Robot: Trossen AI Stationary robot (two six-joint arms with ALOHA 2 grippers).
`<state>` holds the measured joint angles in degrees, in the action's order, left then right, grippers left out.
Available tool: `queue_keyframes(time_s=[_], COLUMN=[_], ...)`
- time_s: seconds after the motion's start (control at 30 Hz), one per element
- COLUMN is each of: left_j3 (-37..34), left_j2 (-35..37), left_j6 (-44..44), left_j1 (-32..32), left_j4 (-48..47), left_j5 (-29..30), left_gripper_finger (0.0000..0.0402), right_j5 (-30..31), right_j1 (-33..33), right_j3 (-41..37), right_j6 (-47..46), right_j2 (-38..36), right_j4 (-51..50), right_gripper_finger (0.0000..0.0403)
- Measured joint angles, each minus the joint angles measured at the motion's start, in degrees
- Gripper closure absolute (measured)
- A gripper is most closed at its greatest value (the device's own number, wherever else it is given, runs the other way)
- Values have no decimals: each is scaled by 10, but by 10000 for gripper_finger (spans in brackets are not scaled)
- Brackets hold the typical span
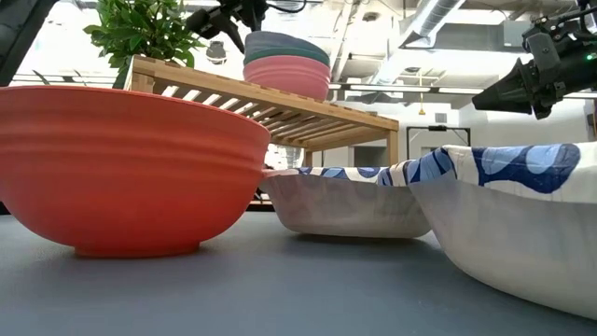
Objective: Place and stack bowls onto a shelf
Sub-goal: Stack the blue bowl on top of the green bowl on the shelf
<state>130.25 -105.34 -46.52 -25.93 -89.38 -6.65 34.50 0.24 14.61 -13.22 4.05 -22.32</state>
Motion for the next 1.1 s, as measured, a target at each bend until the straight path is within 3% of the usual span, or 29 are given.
queue_keyframes(time_s=[0.27,0.5,0.83,1.1], left_j3=[48,46,47,33], left_j2=[1,30,75,80], left_j6=[13,50,196,275], left_j1=[-1,-4,34,89], left_j4=[-4,2,127,141], left_j5=[16,28,28,119], left_gripper_finger=[264,264,264,264], right_j5=[-1,-1,-2,-2], right_j1=[0,0,0,0], right_j3=[0,0,0,0], right_j6=[-3,-3,-4,-4], right_j2=[0,0,0,0], right_j4=[0,0,-1,-3], right_gripper_finger=[259,259,259,259])
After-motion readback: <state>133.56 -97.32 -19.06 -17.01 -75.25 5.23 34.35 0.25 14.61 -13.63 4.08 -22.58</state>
